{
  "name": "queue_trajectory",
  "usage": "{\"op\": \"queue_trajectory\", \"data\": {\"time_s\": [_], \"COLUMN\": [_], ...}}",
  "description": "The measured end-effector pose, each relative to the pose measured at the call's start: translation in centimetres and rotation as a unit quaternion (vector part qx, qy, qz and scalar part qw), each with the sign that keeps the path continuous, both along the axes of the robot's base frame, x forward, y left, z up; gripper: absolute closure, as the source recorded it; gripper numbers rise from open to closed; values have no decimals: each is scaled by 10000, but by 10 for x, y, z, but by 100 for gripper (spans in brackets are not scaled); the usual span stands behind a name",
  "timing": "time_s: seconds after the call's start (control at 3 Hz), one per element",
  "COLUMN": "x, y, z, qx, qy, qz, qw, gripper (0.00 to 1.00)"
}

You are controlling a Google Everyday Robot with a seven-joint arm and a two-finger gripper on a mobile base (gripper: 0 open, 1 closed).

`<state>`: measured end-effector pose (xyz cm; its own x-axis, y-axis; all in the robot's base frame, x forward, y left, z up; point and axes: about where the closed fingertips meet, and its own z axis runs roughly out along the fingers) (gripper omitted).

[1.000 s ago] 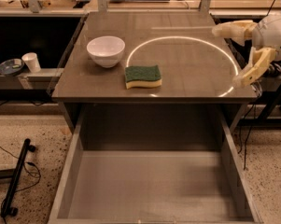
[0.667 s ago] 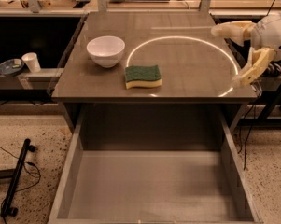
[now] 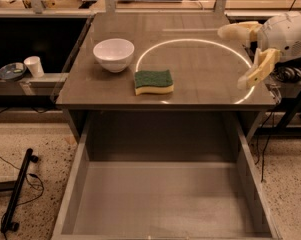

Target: Place sponge into top drawer

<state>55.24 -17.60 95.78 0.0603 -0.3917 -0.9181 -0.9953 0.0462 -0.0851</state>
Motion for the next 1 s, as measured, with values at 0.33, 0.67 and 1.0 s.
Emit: {"op": "queue_trajectory", "data": {"time_s": [0.33,0.67,1.0], "x": [12,25,35], "y": [10,23,35], "z": [-6,-15,-24], "qx": [54,151,199], "qy": [4,71,144], "qz": [97,263,381], "qw": [9999,9995,9990], "gripper": [0,0,0]}}
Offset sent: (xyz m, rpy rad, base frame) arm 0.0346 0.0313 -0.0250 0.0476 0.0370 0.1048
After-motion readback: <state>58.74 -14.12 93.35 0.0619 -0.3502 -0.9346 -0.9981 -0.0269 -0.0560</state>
